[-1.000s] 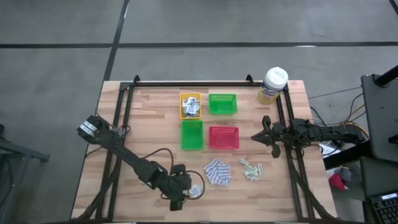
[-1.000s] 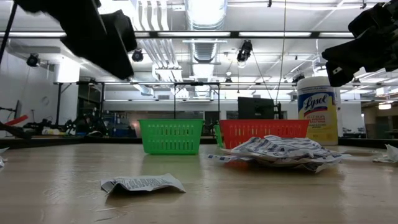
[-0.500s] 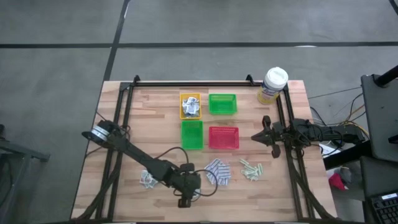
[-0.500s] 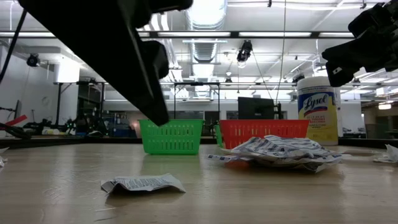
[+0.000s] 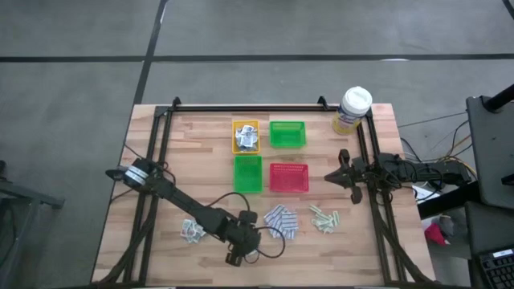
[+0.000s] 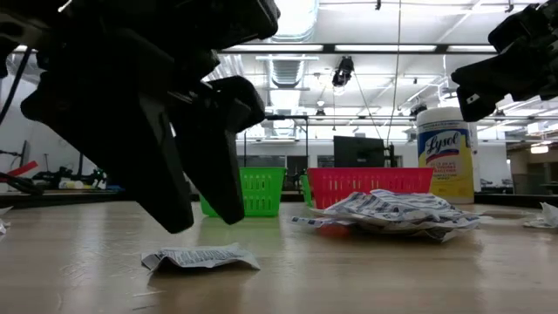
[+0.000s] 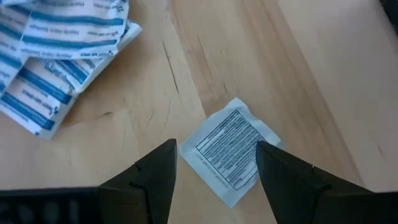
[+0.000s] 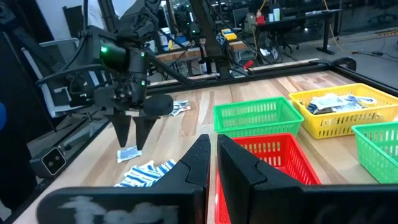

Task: Pick & Place First Aid Supplies
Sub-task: Put the blue alcohol pad into the yellow bin

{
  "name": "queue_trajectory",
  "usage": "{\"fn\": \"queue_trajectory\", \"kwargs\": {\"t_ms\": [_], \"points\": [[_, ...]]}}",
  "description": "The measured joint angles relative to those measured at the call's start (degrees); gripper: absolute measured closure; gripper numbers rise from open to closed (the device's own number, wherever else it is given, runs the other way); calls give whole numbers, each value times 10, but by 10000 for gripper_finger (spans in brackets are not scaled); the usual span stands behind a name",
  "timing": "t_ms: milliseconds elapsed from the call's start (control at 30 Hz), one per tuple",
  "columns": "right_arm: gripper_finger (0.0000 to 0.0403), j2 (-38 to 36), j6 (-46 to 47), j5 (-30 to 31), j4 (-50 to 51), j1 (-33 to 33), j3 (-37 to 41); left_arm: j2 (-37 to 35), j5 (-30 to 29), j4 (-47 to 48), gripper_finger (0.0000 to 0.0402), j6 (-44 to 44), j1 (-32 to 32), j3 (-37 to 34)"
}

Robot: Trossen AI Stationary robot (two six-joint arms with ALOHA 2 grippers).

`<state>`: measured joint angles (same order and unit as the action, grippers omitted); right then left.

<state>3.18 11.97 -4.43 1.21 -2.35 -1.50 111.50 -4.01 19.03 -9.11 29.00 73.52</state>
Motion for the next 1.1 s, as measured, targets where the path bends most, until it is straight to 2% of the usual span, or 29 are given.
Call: {"fn": "queue_trajectory", "kwargs": {"t_ms": [367, 733, 1100], "points": [[374, 0, 0, 0, 0, 0, 0, 2, 5, 74, 188, 50, -16, 48], [374, 0, 0, 0, 0, 0, 0, 71, 50, 180, 188, 56, -30, 132], [374, 0, 0, 0, 0, 0, 0, 81, 49, 194, 193, 72, -30, 162]]}}
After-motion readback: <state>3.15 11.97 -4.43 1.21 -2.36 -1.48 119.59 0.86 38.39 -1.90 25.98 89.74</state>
